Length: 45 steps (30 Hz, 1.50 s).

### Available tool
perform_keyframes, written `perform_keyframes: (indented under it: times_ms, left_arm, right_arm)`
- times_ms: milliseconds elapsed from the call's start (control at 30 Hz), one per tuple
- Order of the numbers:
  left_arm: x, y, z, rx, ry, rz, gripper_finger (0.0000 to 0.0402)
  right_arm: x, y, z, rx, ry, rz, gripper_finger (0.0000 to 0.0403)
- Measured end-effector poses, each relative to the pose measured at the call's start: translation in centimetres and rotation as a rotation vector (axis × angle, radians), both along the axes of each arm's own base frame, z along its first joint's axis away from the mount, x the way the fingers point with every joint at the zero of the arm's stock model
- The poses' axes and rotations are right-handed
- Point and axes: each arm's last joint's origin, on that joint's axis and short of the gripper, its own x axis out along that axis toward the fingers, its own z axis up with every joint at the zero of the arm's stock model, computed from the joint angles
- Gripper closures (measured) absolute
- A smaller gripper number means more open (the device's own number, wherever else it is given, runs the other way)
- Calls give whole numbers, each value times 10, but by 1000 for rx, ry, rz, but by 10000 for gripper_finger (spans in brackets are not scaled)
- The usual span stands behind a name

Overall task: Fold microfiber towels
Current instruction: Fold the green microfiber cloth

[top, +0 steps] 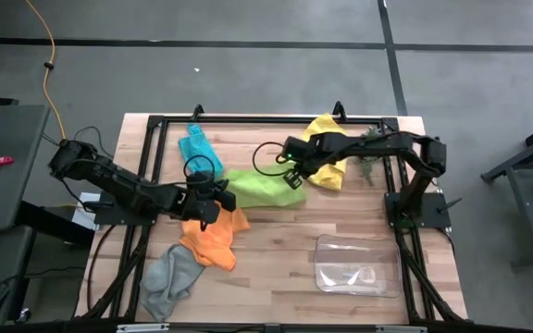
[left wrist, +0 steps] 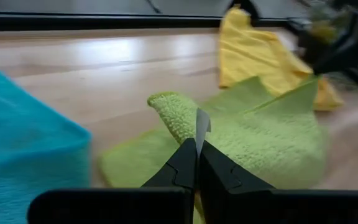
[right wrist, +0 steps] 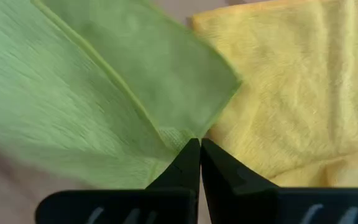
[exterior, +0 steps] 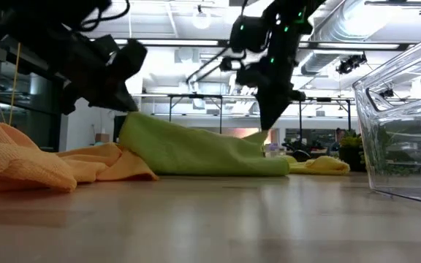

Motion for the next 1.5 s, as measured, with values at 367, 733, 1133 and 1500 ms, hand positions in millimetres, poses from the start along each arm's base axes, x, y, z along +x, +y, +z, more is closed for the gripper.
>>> perform_keyframes:
  times_ms: [367, 733, 1133, 1500]
  left_arm:
    - [-2, 26, -6, -82, 81, 40, 401]
    - [5, 32, -28, -94, 169, 43, 401]
    - [3, 32, -29, -82, 196, 51, 399]
    - [-3, 38, -29, -82, 270, 62, 338]
  right_arm:
    - [-4, -26, -12, -38, 54, -84, 403]
    - [-6, -28, -12, -16, 52, -111, 403]
    - [-4, -29, -12, -16, 33, -127, 403]
    - [-5, -30, -12, -39, 33, -161, 323]
